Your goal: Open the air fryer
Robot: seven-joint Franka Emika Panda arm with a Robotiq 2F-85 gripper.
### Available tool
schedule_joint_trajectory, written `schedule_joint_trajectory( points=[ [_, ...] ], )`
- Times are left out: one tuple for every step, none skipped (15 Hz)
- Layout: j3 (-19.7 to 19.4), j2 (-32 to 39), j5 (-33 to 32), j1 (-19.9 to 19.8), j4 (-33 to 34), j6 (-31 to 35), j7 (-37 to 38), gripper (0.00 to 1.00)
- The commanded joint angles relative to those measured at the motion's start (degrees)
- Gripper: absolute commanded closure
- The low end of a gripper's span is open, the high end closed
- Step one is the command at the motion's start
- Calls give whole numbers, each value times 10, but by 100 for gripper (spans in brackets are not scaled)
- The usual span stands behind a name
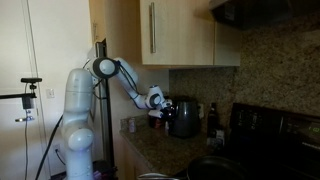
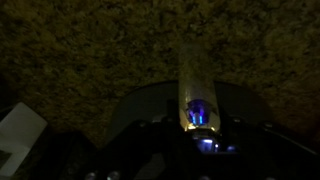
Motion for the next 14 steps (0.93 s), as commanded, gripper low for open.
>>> schedule_joint_trajectory(
  points=[
    [-7, -9, -7, 9, -18, 6, 17, 90],
    [-5, -17, -8, 11, -26, -1, 16, 90],
    [-6, -23, -13, 13, -33, -11, 20, 90],
    [-4, -27, -10, 13, -39, -15, 17, 90],
    [-2, -33, -7, 13, -47, -17, 16, 90],
    [3, -37, 6, 11, -53, -18, 6, 90],
    [7, -42, 18, 11, -61, -24, 4, 90],
    [10, -49, 25, 11, -69, -28, 2, 90],
    [16, -57, 45, 9, -80, -31, -13, 90],
    [17, -61, 48, 9, -88, -25, -10, 90],
    [18, -64, 50, 9, -93, -31, -4, 90],
    [18, -65, 50, 8, -96, -35, 1, 90],
    [20, -67, 55, 6, -102, -33, -3, 90],
    [21, -70, 64, 6, -107, -35, -6, 90]
  ],
)
